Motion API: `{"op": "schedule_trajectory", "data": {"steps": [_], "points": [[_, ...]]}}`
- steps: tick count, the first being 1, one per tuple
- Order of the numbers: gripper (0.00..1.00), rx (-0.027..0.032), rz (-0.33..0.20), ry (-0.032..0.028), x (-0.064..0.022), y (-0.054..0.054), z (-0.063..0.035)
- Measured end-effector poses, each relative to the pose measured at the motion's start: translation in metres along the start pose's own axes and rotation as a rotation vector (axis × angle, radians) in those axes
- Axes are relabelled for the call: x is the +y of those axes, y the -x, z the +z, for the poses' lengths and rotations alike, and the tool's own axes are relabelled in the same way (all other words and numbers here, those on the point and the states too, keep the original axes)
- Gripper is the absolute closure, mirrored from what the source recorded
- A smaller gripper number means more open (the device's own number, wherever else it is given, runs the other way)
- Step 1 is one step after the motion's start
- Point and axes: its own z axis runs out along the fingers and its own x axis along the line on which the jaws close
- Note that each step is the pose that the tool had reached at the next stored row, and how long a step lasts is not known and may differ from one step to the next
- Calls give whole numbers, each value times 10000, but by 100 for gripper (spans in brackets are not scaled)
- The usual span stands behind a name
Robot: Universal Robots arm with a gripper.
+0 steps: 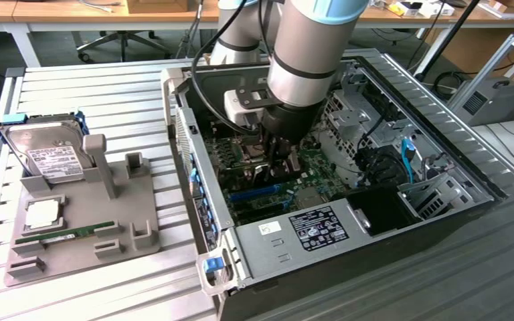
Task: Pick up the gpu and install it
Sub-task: 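Insert the gpu into the slot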
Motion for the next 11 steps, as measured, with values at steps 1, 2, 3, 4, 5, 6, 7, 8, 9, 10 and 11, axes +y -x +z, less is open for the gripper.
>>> {"op": "schedule_trajectory", "data": {"steps": [1,2,3,4,5,6,7,8,9,10,11], "points": [[73,2,1,0,1,0,6],[73,2,2,1,5,0,17],[73,2,1,1,6,-1,22],[73,4,0,2,6,-1,24],[73,1,0,0,8,-1,32],[73,1,1,1,9,-1,38],[73,2,1,1,11,-1,44],[73,2,1,1,12,-2,51],[73,3,1,1,14,-2,55],[73,4,2,2,19,-2,57],[73,5,2,2,24,-2,58]]}}
